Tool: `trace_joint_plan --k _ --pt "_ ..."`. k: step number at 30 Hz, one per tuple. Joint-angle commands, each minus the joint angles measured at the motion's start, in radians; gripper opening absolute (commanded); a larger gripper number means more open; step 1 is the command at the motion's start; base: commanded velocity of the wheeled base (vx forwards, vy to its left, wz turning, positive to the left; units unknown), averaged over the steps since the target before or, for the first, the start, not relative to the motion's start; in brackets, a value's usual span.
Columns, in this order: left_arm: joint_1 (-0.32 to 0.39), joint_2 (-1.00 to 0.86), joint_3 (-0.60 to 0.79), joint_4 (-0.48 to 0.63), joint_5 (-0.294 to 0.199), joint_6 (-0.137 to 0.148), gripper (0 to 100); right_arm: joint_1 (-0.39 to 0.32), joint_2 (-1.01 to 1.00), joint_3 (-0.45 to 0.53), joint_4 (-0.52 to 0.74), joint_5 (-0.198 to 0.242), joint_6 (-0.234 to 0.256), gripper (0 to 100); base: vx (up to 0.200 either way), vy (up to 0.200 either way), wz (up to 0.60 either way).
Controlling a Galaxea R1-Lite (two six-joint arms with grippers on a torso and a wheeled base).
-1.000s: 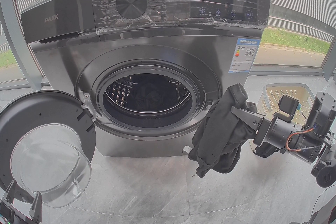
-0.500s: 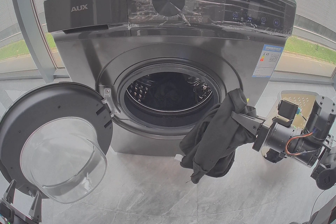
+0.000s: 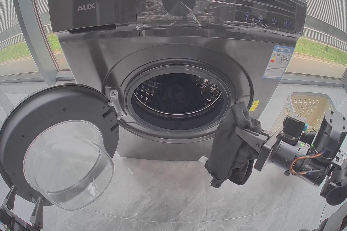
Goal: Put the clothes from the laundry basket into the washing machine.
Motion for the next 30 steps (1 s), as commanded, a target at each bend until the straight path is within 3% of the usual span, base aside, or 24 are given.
trace_joint_plan --k 1,6,7,10,13,15,18,22,24,30 --pt "0.002 -0.017 0.016 -0.002 0.004 0.004 100 0.070 0.002 0.002 0.000 -0.017 -0.006 0 0.000 0.000 0.00" --pt "0.002 -0.018 0.016 -0.011 -0.014 0.013 100 0.101 0.003 -0.007 0.000 -0.046 -0.003 0 0.000 0.000 0.00" --pt "0.002 0.000 -0.097 -0.044 -0.056 -0.013 100 0.101 0.006 -0.005 -0.001 -0.046 -0.002 0 0.000 0.000 0.00" --pt "-0.003 0.102 -0.223 -0.036 -0.180 -0.009 100 0.102 0.008 -0.010 -0.001 -0.041 0.003 0 0.000 0.000 0.00" --pt "-0.003 0.266 -0.231 -0.027 -0.379 0.033 100 0.113 0.028 -0.047 -0.001 -0.037 0.008 0 0.000 0.000 0.00" --pt "0.003 0.419 -0.229 -0.050 -0.471 0.067 100 0.125 0.045 -0.067 -0.008 -0.035 0.020 0 0.000 0.000 0.00" --pt "-0.033 0.619 -0.237 -0.136 -0.550 0.122 100 0.136 0.048 -0.082 -0.041 -0.028 0.035 0 0.000 0.000 0.00" --pt "-0.115 0.818 -0.246 -0.280 -0.576 0.139 100 0.127 0.064 -0.111 -0.049 -0.020 0.037 0 0.000 0.000 0.00" --pt "-0.259 0.984 -0.274 -0.399 -0.560 0.129 100 0.116 0.086 -0.129 -0.050 -0.017 0.038 0 0.000 0.000 0.00" --pt "-0.415 1.240 -0.321 -0.562 -0.517 0.125 100 0.098 0.121 -0.166 -0.050 -0.034 0.041 0 0.000 0.000 0.00"
